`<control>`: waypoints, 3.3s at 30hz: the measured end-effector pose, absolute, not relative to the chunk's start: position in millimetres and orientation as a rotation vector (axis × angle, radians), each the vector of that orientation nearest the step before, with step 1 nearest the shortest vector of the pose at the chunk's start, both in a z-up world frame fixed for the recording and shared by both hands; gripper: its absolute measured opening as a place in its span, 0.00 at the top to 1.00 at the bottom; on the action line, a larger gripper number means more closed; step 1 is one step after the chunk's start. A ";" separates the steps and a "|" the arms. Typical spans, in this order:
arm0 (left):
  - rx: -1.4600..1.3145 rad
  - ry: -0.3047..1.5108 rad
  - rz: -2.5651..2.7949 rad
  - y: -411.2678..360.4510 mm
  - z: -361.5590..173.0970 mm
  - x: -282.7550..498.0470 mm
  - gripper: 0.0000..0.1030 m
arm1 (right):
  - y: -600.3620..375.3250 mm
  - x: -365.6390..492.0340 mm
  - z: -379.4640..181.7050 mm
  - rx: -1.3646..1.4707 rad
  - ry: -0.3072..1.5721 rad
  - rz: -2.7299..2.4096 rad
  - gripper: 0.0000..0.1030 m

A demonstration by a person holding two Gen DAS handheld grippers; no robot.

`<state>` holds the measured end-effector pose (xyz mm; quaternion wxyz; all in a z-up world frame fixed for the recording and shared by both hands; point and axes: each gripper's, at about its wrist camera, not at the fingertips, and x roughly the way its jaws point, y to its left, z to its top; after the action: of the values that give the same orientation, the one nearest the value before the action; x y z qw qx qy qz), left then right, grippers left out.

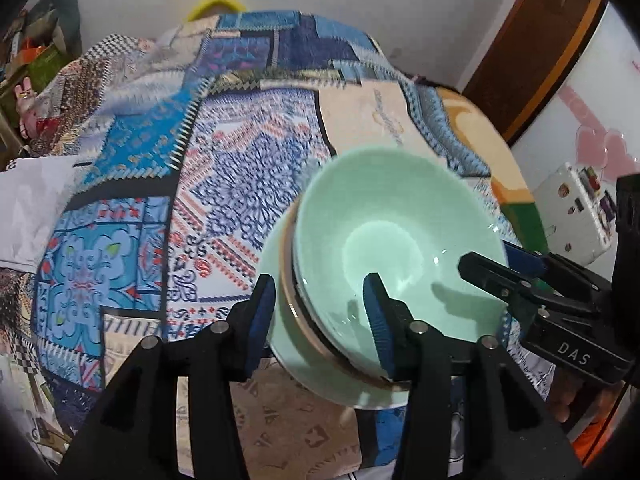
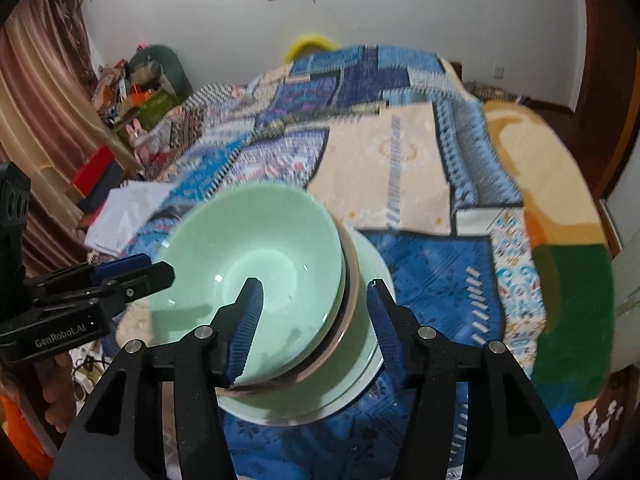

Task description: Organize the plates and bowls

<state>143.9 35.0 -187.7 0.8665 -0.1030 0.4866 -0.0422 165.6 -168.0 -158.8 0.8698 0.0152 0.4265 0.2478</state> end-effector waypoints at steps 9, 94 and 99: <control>-0.169 0.769 -0.062 33.1 -104.3 98.5 0.49 | -182.3 125.4 -80.7 0.046 0.643 0.548 0.45; -0.056 0.295 -0.074 3.3 -15.5 -23.4 0.00 | -200.3 39.2 -27.5 0.043 0.299 0.554 0.00; -0.046 0.283 -0.063 0.6 -15.6 -24.8 0.00 | -200.2 40.2 -27.3 0.042 0.303 0.555 0.00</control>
<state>-24.8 0.6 -15.6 0.9892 -0.0230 0.1410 -0.0316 40.2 -200.2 -27.3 0.9502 0.0208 0.1490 0.2728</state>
